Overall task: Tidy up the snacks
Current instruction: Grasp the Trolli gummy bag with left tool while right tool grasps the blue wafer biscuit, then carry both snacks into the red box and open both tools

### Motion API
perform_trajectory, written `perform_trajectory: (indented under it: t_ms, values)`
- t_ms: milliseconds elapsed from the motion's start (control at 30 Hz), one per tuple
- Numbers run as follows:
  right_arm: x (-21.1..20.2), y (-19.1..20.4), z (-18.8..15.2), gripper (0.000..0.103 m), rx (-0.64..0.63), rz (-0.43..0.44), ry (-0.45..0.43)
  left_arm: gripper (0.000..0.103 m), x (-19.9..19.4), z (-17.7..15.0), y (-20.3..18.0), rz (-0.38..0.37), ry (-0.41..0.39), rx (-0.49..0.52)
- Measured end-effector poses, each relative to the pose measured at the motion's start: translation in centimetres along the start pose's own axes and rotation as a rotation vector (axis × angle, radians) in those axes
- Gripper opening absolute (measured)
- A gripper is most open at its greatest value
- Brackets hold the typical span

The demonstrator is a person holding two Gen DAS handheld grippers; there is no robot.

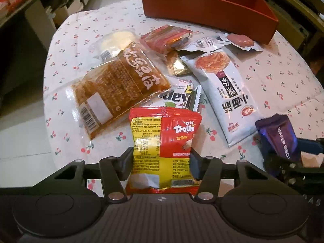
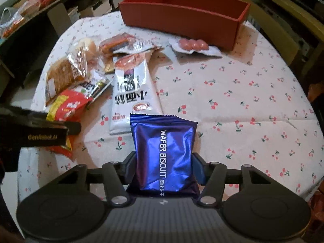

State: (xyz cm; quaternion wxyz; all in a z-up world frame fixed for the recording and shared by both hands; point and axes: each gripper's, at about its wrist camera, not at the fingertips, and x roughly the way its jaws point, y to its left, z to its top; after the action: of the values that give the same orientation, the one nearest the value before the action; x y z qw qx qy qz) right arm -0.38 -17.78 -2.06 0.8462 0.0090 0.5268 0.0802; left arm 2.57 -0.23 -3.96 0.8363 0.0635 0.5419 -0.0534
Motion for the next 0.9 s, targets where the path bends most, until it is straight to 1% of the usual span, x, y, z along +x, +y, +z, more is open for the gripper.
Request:
perform_trajectory:
  t_ms: [133, 200, 267, 333, 467, 700, 900]
  values:
    - [-2.1, 0.1, 0.7, 0.069, 0.007, 0.015, -0.064, 0.06, -1.4, 0.0, 0.1, -0.015, -0.001, -0.021]
    - [-2.8, 0.0, 1.2, 0.069, 0.018, 0.024, -0.095, 0.059, -2.5, 0.7, -0.1, -0.044, -0.017, -0.023]
    - [-2.7, -0.1, 1.9, 0.069, 0.03, 0.03, -0.099, 0.059, -3.4, 1.2, -0.5, -0.073, -0.052, -0.005]
    - [-2.3, -0.2, 2.6, 0.069, 0.03, 0.037, -0.093, 0.059, -3.7, 2.0, -0.8, -0.076, -0.075, 0.009]
    - [-1.5, -0.7, 4.6, 0.069, 0.054, 0.043, -0.099, 0.059, -2.9, 4.7, -1.0, -0.099, -0.077, 0.011]
    - [-0.8, -2.8, 9.9, 0.069, 0.106, 0.04, -0.151, 0.059, -2.8, 10.2, -2.0, -0.12, -0.133, 0.022]
    - [0.2, -4.8, 14.4, 0.069, 0.146, 0.019, -0.187, 0.059, -1.3, 15.4, -2.6, -0.131, -0.165, 0.011]
